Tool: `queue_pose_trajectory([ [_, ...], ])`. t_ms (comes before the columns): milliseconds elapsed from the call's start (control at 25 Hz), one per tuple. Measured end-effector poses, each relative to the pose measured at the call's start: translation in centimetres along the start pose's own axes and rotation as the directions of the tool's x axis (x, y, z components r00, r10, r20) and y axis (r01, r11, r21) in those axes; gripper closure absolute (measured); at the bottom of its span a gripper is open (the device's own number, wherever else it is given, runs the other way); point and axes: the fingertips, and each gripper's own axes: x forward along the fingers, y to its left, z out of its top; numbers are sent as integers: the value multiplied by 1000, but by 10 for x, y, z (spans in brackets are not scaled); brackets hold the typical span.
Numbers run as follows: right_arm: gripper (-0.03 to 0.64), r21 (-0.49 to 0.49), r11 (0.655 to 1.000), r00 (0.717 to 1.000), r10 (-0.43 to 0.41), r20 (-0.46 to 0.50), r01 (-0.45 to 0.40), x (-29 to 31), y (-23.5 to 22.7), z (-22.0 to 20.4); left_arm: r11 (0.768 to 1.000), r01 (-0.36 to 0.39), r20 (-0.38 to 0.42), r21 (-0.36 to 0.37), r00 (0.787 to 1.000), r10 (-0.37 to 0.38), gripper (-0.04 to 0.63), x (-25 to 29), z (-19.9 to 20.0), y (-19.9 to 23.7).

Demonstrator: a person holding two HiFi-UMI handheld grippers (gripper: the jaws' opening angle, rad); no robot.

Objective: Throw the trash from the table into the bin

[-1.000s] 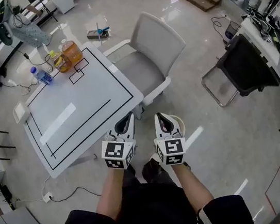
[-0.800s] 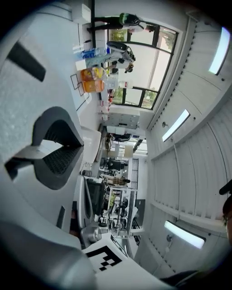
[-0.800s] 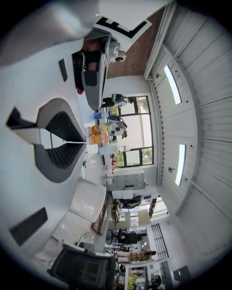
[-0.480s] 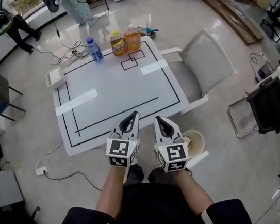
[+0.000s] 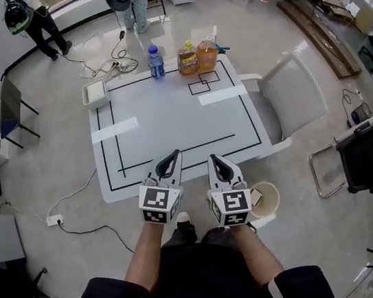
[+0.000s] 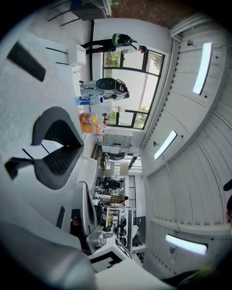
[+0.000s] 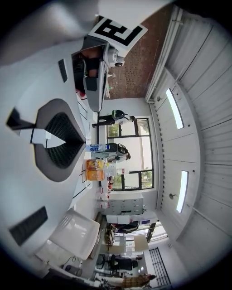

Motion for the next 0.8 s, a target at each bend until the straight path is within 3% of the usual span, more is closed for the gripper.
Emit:
queue_pose_trajectory([
  [800,607,-16,1000,1000,15,10,-15,-1,33,9,1000,-1,17,-30,1000,1,588,-17,-7,21],
])
